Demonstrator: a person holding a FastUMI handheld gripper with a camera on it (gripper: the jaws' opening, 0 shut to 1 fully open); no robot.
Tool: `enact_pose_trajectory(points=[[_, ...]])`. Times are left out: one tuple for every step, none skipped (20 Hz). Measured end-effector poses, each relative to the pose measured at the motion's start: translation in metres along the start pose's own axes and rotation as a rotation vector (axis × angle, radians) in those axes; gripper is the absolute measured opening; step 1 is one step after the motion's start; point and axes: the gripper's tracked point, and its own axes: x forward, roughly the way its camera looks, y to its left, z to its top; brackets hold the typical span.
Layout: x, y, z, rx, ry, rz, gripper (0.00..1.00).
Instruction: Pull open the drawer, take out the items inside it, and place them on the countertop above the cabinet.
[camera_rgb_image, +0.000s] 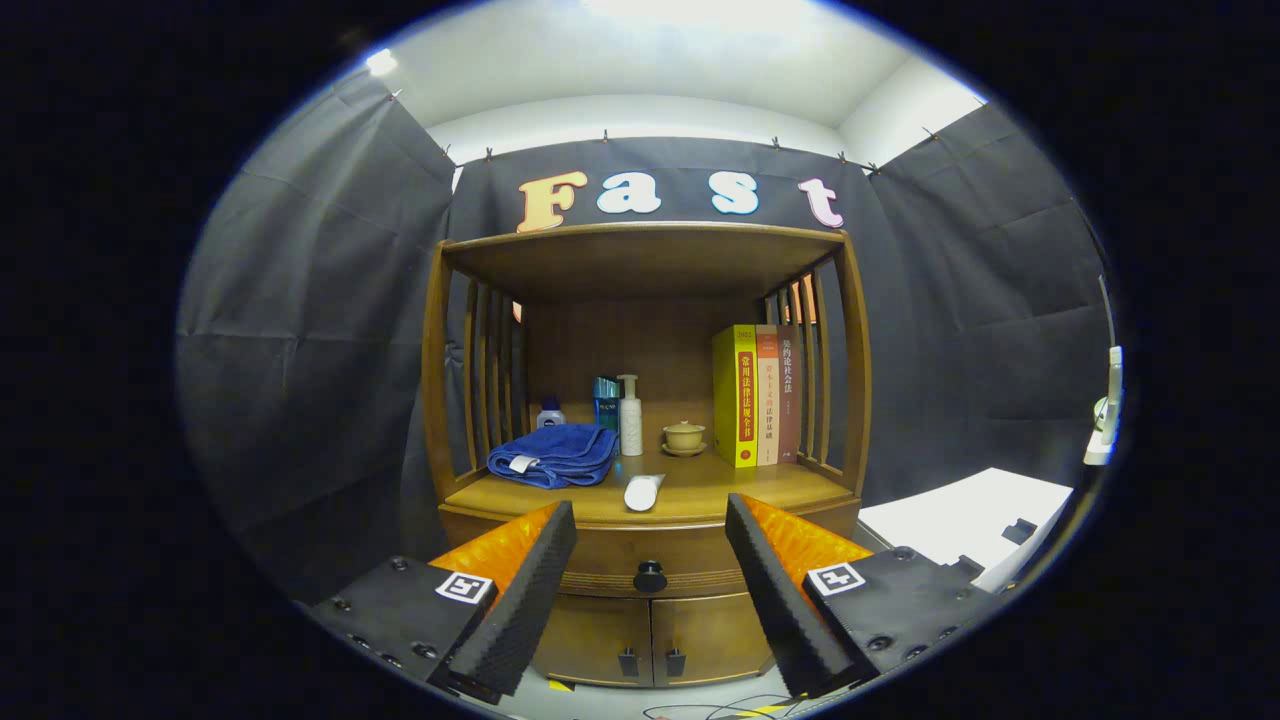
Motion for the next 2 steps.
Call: enact_pose_trajectory(points=[[-0.0052,0.0012,0.0020,0.001,-0.006,0.001,0.99],[-0.0064,0.0010,0.0038,0.000,-0.010,0.001,0.99]])
